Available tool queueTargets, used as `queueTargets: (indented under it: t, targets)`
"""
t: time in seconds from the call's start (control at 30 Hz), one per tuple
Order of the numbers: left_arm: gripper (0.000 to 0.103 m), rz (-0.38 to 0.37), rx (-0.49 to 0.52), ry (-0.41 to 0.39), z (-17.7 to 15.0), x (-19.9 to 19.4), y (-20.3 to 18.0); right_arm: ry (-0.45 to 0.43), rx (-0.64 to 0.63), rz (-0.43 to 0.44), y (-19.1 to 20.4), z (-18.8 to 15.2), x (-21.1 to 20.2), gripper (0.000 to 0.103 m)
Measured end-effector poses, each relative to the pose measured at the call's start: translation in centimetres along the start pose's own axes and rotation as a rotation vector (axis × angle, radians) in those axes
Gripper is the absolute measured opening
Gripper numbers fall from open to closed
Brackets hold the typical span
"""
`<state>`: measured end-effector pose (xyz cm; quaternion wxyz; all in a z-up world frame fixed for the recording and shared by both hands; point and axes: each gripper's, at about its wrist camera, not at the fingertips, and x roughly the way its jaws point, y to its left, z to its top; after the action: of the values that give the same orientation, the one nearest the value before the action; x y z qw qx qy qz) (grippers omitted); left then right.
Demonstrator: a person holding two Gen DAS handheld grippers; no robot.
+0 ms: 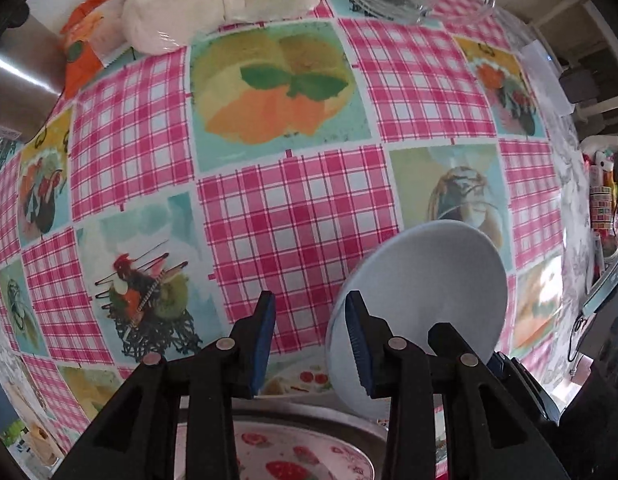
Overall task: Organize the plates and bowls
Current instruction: 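Lift the pale blue bowl and carry it over the stacked dishes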
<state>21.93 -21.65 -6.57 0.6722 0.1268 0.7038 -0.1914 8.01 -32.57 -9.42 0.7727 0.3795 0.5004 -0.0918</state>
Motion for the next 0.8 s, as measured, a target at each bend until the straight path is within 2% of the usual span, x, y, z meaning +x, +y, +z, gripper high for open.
queueTargets:
  t: [0.1,0.2,0.3,0.47,0.63,0.8]
  targets:
    - [0.031,-0.006,0.009,0.010,0.3,0.9,-0.5,0.009,0.015,-0.001,-0.4,0.0,0.5,0.026]
    - [0.016,-0.015,0.037,0.014,0.4,1.4,-1.8,0.012,0.026,0.010,-0.7,-0.1,0.7,0.020]
    - [0.015,-0.005,0.051,0.003,0.5,1.5,-2.8,0.007,0.035,0.020,-0.9,-0.2,0.6,0.017]
    - [0.013,-0.051,0.043,-0.038,-0.3,-0.1,-2.7,-0.024,0.035,0.012,-0.9,-0.1,-0.8,0.017]
    - [0.013,-0.056,0.081,-0.151,-1.9,-4.2,-3.2,-0.085,-0.001,0.020,0.5,-0.2,-3.8,0.017]
    - [0.013,-0.112,0.064,-0.287,-4.7,-9.1,-1.3,-0.150,-0.074,0.038,3.0,-1.1,-7.4,0.017]
